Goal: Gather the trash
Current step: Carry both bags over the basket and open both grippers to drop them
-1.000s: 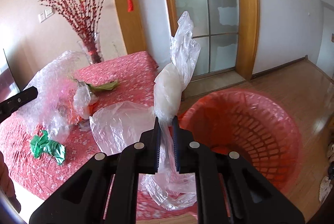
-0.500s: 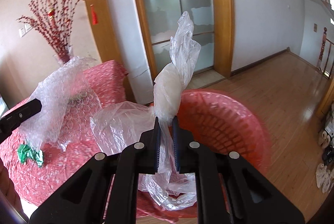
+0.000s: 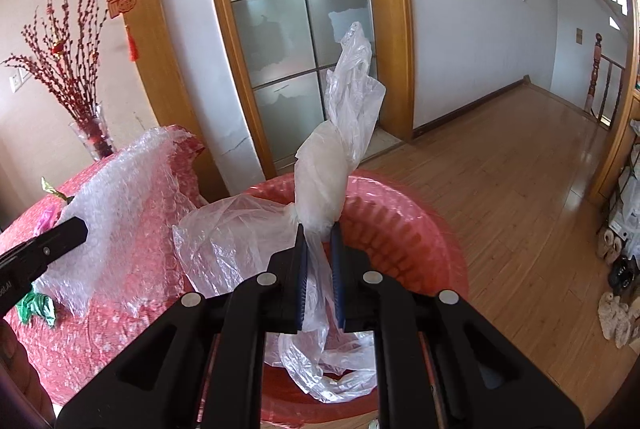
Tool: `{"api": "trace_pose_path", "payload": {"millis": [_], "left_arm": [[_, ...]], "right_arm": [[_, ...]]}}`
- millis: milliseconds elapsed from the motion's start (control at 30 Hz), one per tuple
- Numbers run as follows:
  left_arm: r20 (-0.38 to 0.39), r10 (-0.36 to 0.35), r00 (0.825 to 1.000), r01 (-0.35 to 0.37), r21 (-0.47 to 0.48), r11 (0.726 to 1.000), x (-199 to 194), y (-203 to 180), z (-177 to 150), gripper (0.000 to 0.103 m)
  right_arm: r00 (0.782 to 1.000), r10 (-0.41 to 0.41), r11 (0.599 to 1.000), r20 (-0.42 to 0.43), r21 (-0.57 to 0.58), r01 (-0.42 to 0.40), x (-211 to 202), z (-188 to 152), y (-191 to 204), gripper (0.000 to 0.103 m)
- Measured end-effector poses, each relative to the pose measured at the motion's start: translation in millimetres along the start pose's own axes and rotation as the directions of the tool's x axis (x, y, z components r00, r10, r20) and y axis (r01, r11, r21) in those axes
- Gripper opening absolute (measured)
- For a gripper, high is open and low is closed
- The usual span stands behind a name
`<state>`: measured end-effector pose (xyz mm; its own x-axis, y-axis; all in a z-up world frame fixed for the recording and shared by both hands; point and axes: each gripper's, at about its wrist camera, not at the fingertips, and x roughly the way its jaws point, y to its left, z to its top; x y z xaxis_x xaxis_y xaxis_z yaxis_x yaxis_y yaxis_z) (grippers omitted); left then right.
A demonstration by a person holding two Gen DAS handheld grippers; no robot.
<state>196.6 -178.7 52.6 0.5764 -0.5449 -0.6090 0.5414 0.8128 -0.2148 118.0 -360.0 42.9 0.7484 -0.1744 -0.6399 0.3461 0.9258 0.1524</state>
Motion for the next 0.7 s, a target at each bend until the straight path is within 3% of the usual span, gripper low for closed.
{"api": "trace_pose_path", "payload": {"millis": [500, 600, 700], "left_arm": [[-0.057, -0.073, 0.996, 0.075, 0.030, 0.997, 40, -20, -4, 0.008], [-0.069, -0.067, 0.995, 0.070, 0.034, 0.997, 47, -25, -5, 0.010], [-0.081, -0.051, 0.995, 0.053, 0.027, 0.998, 52, -23, -7, 0.022]], "right_arm": [[0.999, -0.033, 0.999, -0.031, 0.030, 0.034, 16, -2, -22, 0.012], [0.999, -0.027, 0.999, -0.047, 0.045, 0.029, 22, -2, -27, 0.015], [0.998, -0.029, 0.998, -0.064, 0.053, 0.033, 27, -3, -29, 0.023]]}}
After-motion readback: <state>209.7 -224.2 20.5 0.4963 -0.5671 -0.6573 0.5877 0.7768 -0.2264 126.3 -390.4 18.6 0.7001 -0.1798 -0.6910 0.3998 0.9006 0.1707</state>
